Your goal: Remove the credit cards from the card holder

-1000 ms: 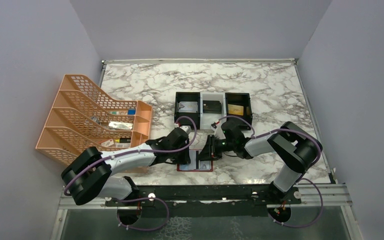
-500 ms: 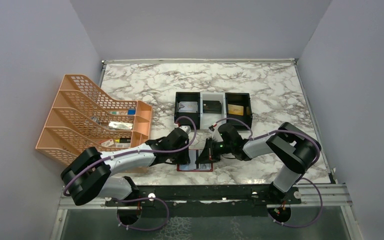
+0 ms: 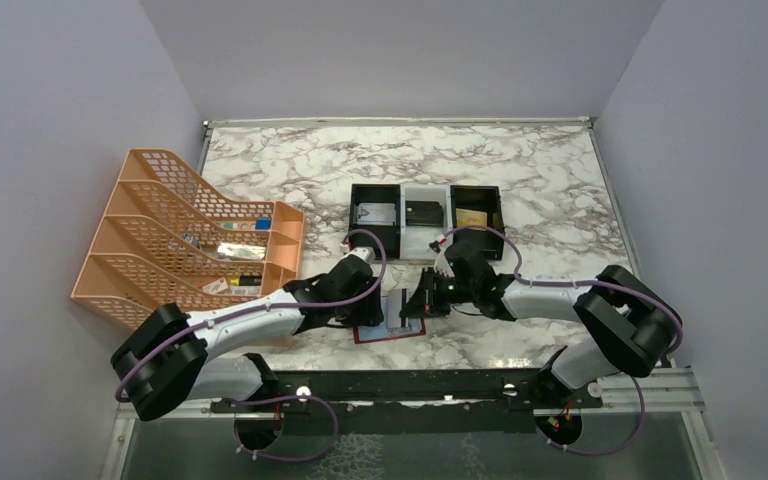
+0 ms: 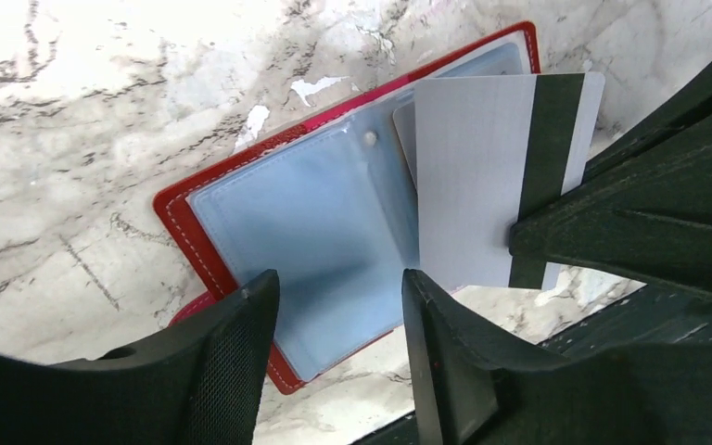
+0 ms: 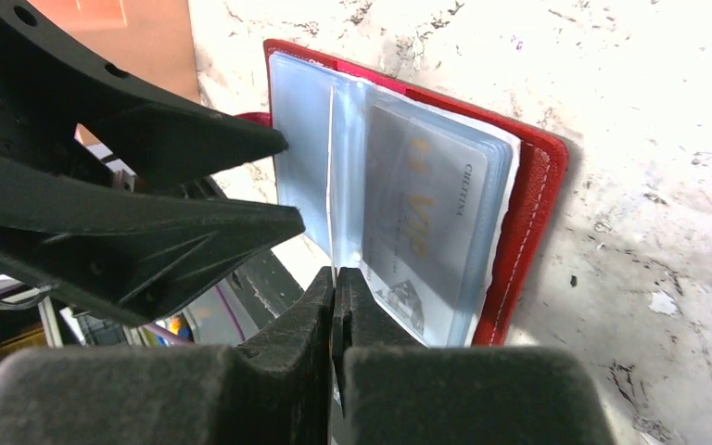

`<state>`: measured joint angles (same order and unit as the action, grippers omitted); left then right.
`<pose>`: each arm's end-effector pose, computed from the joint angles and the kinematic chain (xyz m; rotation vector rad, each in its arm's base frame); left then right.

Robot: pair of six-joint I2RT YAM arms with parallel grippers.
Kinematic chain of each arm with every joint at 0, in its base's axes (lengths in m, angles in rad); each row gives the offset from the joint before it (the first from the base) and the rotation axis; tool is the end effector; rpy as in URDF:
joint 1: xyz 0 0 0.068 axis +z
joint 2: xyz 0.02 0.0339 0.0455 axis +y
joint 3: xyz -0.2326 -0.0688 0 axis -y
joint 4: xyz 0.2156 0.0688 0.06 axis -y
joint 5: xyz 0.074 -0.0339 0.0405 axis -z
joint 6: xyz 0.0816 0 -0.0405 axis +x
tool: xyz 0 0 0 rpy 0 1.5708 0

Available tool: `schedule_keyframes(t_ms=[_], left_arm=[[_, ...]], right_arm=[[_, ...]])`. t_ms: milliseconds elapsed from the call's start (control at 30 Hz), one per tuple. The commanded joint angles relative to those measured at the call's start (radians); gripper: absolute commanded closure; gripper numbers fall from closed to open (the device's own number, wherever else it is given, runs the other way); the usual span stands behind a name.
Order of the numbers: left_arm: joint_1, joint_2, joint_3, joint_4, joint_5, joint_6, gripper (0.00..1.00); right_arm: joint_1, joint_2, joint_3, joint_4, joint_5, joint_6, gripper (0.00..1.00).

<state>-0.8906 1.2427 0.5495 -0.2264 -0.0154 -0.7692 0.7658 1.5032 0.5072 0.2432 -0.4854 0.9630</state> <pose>0.1541 -0.1885 0.1183 0.1521 2.6142 -0.6387 0.1744 0.2205 0.0973 -0.0222 2.6746 1.3042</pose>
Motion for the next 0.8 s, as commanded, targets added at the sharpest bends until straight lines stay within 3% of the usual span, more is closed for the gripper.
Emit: schedule_keyframes(t_ms=[0,200,500,767], left_arm=[[0.001,-0.062,0.035,-0.017,-0.063,-0.013,0.40],[0.058,-0.154,0.024,0.039,0.000,0.010,0.17],[0.184,-0.259,-0.067,0.228,0.242,-0.018,0.15],[0.263,-0.251,-0.169,0.523,0.465,-0.113,0.24]], right_arm=[[0.001,-0.050,0.025,-0.075,0.075,-0.052,0.99],[0.001,-0.119,0.017,-0.033,0.098,-0.094,0.99],[-0.005,-0.187,0.007,0.062,0.058,-0.149,0.99],[-0.009,-0.219,0.026,0.109,-0.050,-0.189,0.99]])
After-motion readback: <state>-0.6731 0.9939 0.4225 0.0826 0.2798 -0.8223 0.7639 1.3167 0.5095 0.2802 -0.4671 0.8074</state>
